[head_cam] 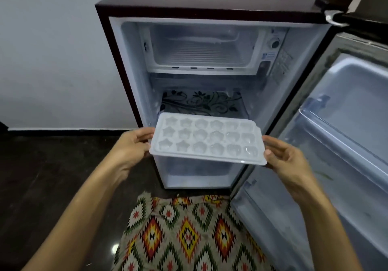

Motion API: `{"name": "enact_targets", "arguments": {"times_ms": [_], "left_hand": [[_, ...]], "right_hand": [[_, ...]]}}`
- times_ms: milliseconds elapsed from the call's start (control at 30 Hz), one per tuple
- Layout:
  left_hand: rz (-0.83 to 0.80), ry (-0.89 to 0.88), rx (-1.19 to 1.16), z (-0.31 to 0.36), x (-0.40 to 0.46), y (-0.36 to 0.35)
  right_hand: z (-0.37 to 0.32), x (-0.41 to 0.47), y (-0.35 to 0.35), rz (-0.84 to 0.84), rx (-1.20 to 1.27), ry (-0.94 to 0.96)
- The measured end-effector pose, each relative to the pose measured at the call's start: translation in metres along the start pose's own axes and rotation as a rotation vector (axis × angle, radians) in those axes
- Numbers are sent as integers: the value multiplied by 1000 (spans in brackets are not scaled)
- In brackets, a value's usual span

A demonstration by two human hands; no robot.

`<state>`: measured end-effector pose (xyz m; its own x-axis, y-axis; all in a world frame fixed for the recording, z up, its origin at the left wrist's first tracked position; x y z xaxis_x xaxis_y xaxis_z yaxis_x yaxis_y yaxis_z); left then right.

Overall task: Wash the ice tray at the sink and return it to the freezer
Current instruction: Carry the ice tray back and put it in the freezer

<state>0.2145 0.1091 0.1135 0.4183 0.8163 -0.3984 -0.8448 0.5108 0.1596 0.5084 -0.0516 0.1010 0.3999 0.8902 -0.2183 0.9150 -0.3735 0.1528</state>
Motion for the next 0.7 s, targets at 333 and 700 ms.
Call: {"name": "enact_targets", "arguments": {"times_ms": [333, 700], "left_hand": [[60, -117, 10, 77, 105, 14], [71, -112, 109, 140, 223, 27]], "right_hand": [[-57, 130, 3, 66, -29, 111], [-110, 249, 3, 76, -55, 99]]}}
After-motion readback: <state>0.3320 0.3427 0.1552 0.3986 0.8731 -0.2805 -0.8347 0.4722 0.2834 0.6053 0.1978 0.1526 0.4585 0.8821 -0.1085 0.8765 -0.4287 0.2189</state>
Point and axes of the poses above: each hand's wrist, its own x-axis towards the middle knuckle, its own y-axis out of the back of the hand, z = x × y, the point moved 8 cm from there along x, towards the middle knuckle, and after that the axes turned 13 degrees about -z, right-handed, at the moved point
